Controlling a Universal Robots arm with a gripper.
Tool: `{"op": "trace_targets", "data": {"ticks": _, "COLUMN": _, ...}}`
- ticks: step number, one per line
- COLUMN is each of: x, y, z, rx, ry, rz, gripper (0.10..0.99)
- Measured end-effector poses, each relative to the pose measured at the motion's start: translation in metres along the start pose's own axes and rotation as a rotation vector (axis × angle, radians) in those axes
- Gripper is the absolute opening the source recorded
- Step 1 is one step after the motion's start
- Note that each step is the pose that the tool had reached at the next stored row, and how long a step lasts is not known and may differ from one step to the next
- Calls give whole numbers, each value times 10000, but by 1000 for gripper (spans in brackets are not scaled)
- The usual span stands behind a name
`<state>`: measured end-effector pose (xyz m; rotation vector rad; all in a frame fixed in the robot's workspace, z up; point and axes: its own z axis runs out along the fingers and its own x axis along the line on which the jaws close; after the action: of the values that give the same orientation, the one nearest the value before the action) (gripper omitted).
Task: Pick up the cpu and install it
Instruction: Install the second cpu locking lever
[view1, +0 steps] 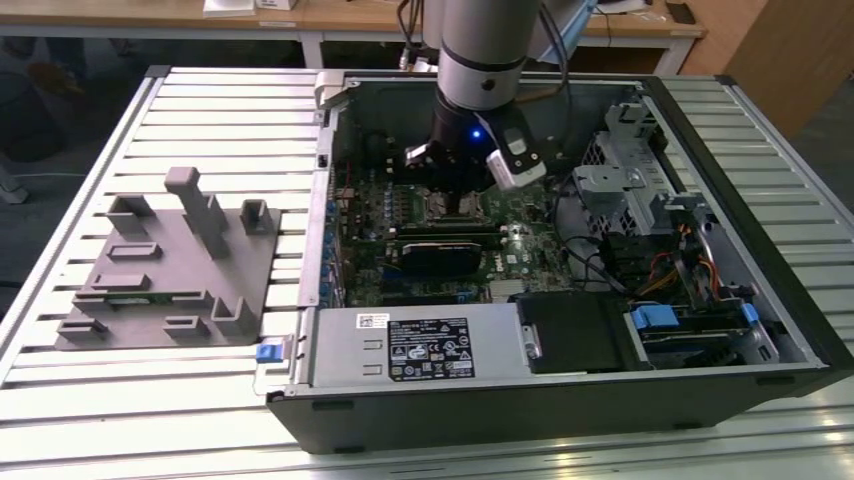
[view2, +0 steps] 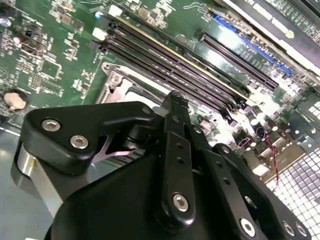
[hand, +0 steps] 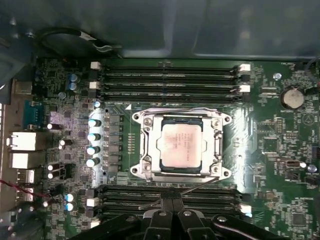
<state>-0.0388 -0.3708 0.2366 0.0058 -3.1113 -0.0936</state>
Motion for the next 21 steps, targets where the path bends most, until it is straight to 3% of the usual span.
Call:
{"op": "trace_targets", "data": {"ticks": 4, "x": 47, "y": -3, "z": 50, "rx": 2, "ry": 1, "rz": 1, "gripper": 106}}
{"op": "trace_targets", "data": {"ticks": 11, "x": 56, "y": -10, "z": 173, "rx": -50, "ry": 0, "rz": -2, "gripper": 106}}
{"op": "trace_targets", "data": {"ticks": 13, "x": 58, "y": -13, "z": 194, "rx": -123, "ry": 3, "rz": -3, "gripper": 106}}
{"op": "trace_targets", "data": {"ticks": 19, "x": 57, "y": -44, "z": 197, "rx": -475, "ry": -1, "rz": -13, "gripper": 106}}
{"op": "trace_targets", "data": {"ticks": 21, "x": 58, "y": -68, "z": 196, "rx": -530, "ry": -1, "rz": -16, "gripper": 106}}
